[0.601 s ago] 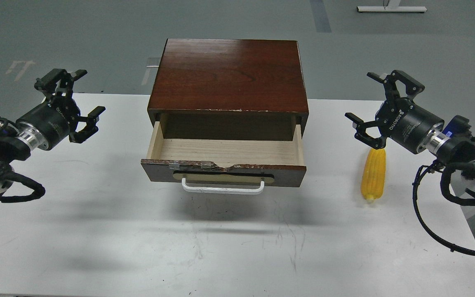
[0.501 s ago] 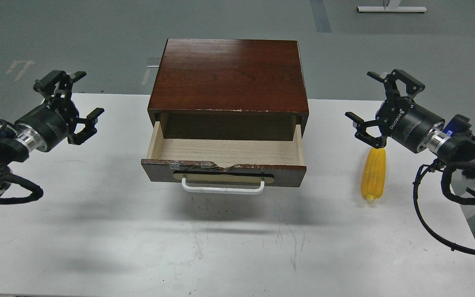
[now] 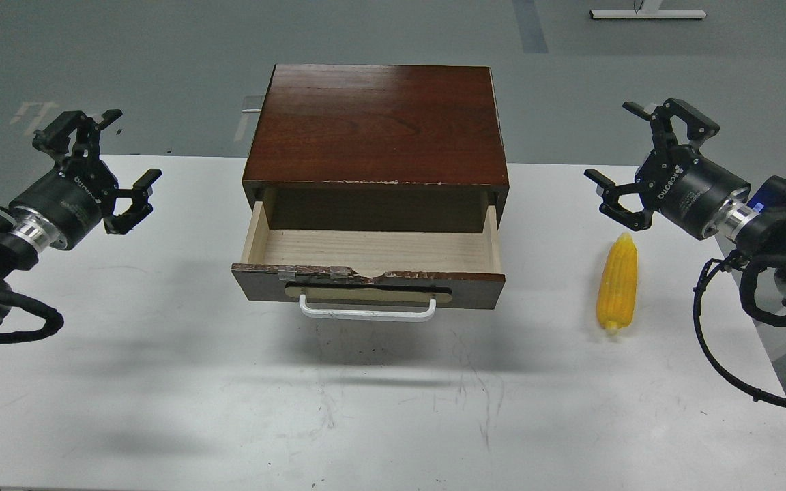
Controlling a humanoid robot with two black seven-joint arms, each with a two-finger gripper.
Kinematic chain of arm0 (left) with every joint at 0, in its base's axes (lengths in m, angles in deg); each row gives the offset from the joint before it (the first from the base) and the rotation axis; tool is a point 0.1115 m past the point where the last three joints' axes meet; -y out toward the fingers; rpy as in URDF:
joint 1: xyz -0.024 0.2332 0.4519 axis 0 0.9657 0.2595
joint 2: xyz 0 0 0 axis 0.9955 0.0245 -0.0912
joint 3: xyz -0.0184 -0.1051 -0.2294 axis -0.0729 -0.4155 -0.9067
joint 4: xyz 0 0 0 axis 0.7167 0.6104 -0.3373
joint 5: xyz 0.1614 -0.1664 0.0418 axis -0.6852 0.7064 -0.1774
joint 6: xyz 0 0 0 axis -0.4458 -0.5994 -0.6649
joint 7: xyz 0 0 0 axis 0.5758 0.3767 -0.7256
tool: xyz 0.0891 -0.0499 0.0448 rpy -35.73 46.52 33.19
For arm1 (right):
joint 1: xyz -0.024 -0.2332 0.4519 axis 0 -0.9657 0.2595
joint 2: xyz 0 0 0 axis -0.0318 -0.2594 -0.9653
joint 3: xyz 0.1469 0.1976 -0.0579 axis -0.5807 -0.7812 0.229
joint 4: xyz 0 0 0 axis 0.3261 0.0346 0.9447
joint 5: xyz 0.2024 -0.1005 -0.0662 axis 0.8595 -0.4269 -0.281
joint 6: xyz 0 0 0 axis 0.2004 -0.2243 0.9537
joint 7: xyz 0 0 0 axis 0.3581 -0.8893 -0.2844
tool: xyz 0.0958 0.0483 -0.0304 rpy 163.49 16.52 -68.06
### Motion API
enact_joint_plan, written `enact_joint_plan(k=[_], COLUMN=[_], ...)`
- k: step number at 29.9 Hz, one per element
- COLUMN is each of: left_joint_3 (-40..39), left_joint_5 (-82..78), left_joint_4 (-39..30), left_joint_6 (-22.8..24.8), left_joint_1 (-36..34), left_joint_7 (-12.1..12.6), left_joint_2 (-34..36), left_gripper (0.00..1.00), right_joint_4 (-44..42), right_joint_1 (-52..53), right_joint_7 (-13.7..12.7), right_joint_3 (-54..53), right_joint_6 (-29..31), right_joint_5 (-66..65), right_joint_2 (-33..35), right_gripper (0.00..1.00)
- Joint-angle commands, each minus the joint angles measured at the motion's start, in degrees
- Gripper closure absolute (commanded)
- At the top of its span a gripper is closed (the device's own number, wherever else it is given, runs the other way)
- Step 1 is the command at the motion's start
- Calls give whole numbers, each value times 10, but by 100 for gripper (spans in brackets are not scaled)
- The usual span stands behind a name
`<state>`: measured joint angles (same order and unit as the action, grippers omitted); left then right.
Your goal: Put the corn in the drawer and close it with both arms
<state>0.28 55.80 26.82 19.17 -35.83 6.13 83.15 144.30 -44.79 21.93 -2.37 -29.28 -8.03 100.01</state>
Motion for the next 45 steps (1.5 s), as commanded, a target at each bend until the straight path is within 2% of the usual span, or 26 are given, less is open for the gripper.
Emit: enact_joint_plan(k=[1,38,39,40,42,43,45], left_joint_3=[0,4,5,6,7,8,9], left_joint_5=[2,2,2,2,2,2,2], left_joint_4=[1,-4,-4,-4,-4,-4,-3], left_joint_6=[-13,-17,-17,-17,-18,-18,-18], left_joint_1=[-1,-4,-4,-4,-4,-4,-4], left_joint_7=[2,8,8,8,8,8,8], left_joint_2=[0,0,0,0,1,2,2], left_gripper=[2,2,2,2,2,2,2], right_joint_4=[-2,1,6,30,66,97,126], right_joint_1=[2,13,13,20,33,42,48], right_joint_7=[-1,-25,-40,-65,-92,-108,-121], right_joint_3=[3,29,38,56,79,104,138], right_joint_6=[-1,-11,-25,-55,-110,-165,-221], right_joint_5=[-1,-77,-110,-177,-268,-339,-417], right_joint_2=[2,12,15,27,53,75,97], right_gripper=[0,3,4,4,4,4,6])
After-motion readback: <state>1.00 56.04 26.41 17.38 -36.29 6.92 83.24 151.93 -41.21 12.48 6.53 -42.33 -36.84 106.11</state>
